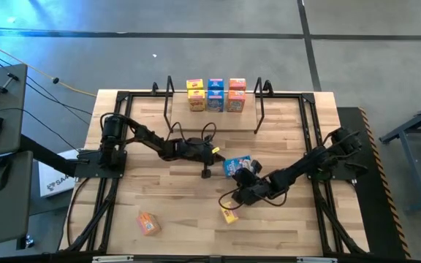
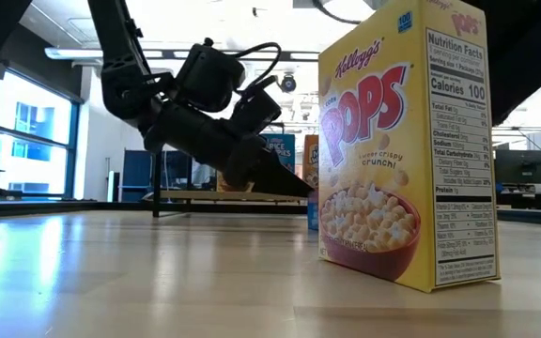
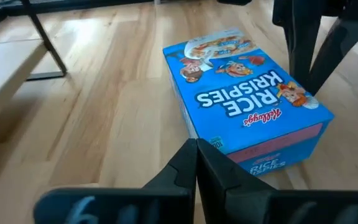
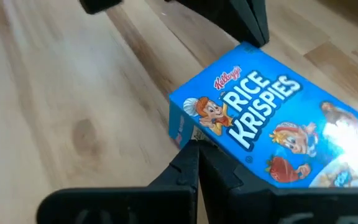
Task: Stack cereal on shelf
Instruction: Put the blue cereal box on the shelf aligned with the other blue cereal box
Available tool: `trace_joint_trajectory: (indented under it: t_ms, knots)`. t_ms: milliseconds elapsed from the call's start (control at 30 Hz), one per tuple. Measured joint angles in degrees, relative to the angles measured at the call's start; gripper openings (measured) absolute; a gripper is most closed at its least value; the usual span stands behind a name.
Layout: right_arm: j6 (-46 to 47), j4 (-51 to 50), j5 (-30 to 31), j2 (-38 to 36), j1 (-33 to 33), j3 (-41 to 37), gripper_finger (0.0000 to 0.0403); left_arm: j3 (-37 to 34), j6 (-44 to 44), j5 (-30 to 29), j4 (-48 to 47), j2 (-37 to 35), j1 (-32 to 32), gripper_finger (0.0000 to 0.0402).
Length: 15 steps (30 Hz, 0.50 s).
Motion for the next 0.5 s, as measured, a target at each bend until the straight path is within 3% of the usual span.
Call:
trace_joint_trajectory:
  t_ms: [300, 500]
  knots:
    - [0.4, -0.09, 7.18, -3.35, 2.16, 0.02, 0.0, -0.1, -1.94, 2.3, -2.55, -3.55, -0.31, 0.0]
    - [5.82, 0.26, 8.24, -5.34, 1.3, 0.02, 0.0, -0.13, -5.66, 4.52, -2.71, -6.36, -0.29, 0.0]
